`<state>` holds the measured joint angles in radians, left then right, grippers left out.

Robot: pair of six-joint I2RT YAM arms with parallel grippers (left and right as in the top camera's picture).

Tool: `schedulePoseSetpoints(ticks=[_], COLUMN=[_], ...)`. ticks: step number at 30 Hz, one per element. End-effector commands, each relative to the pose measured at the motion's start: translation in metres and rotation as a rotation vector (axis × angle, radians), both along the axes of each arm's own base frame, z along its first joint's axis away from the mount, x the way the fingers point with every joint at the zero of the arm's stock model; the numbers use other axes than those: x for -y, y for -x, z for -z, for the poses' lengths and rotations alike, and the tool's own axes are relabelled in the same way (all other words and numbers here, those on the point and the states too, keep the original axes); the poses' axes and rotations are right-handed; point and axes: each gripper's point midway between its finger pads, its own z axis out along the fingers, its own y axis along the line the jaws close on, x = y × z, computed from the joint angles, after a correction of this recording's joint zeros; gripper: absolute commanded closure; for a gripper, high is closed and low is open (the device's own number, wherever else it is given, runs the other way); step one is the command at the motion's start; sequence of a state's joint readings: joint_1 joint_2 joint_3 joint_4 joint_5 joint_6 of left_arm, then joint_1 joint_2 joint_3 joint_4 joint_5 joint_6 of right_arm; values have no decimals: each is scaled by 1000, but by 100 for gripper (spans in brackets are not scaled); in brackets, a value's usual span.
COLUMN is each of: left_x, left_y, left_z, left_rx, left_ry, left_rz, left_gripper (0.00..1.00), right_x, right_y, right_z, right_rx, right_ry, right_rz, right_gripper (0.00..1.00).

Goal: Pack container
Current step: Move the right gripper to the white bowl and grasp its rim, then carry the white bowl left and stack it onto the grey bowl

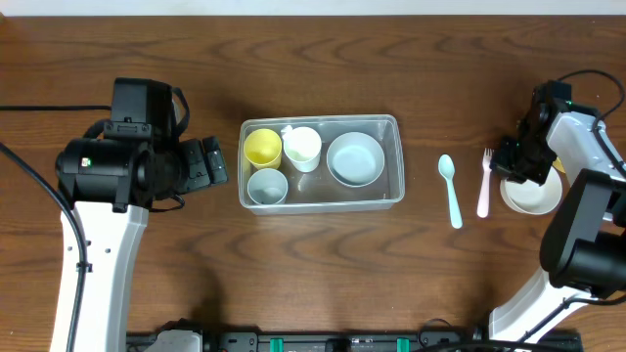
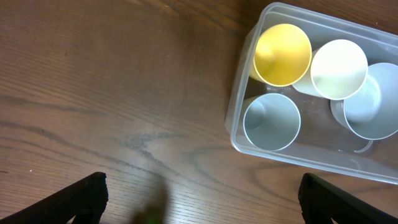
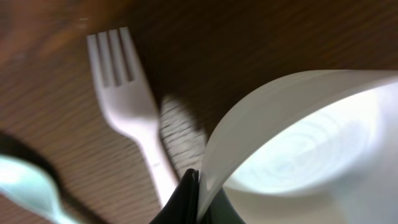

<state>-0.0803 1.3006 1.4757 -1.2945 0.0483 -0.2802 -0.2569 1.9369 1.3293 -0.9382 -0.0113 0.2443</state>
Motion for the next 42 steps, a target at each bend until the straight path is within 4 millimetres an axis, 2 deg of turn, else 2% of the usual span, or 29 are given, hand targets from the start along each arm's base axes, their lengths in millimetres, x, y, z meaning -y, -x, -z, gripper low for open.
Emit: schedulePoseSetpoints(ticks=[1, 3, 5, 7, 10, 13, 18, 20, 24, 28, 34, 35, 37, 40, 41, 42], left_x=[-3, -3, -3, -3, -3, -3, -3, -3, -3, -3, -3, -3, -3, -3, -3, -3], left_y=[1, 1, 1, 1, 1, 1, 1, 1, 1, 1, 1, 1, 1, 1, 1, 1], left_z=[0, 0, 0, 0, 0, 1, 1, 1, 1, 1, 1, 1, 1, 1, 1, 1], left_rx=[-2, -2, -2, -2, -2, -3, -3, -3, -3, -3, -3, -3, -3, -3, -3, -3], left_ry=[-17, -17, -17, -17, -17, -17, -17, -17, -17, -17, -17, -17, -17, -17, -17, -17], left_rz=[8, 8, 8, 8, 8, 8, 8, 8, 8, 8, 8, 8, 8, 8, 8, 8], left_gripper=[2, 2, 2, 2, 2, 2, 2, 2, 2, 2, 2, 2, 2, 2, 2, 2], right_x=[-25, -35, -58, -96, -148, -205, -281, -299, -326, -337, -335, -335, -335, -336, -335, -335], right_y=[-25, -34, -43, -48, -43, -27, 2, 5, 8, 8, 5, 5, 4, 3, 1, 1], right_z=[-43, -72, -105, -140, -174, -188, -180, -172, -150, -123, -90, -87, -86, -86, -87, -87], right_rx=[140, 214, 315, 427, 530, 579, 579, 571, 537, 474, 385, 377, 375, 384, 388, 390], right_ry=[-41, -23, -34, -68, -76, -69, -81, -67, -78, -95, -109, -110, -110, -107, -106, -106], right_rz=[-94, -164, -292, -476, -714, -973, -1304, -1360, -1428, -1452, -1445, -1444, -1444, -1444, -1441, -1441], right_gripper=[99, 99, 99, 99, 99, 99, 99, 95, 93, 94, 94, 91, 78, 42, 37, 36])
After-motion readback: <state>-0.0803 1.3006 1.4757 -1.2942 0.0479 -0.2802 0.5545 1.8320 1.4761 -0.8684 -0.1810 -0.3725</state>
